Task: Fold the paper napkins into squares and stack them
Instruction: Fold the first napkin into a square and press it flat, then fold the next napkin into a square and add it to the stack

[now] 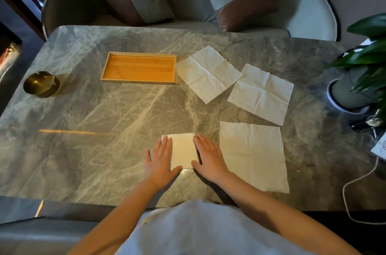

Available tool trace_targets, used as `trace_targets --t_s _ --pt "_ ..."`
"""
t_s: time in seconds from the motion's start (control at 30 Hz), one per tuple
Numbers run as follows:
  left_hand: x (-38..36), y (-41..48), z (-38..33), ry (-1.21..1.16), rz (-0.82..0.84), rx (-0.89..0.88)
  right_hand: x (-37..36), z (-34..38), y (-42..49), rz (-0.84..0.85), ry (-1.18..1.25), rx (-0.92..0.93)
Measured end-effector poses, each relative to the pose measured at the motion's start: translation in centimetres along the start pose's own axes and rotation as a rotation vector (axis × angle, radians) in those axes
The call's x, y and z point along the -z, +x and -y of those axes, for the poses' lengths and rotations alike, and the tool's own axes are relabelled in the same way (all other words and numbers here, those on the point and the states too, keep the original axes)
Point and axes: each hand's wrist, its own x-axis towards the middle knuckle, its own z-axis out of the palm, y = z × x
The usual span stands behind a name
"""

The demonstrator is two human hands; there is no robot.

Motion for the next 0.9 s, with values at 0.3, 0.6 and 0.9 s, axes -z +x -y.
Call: trace_targets --t_s 0.3,0.6,0.9 --pt "-1.2 -0.3 -3.7 0.084 -0.055 -0.097 0.0 -2.9 -3.0 -0.06 -0.082 -0.018" --pt "-2.1 -0.4 -10.7 0.152 0.038 -0.253 4.0 -9.4 -6.4 -0.036 -0.136 -0.058" --pt "-4.9 -0.5 -14.7 0.096 0.135 -0.22 6.1 -17.4 -10.9 0.036 -0.13 -0.127"
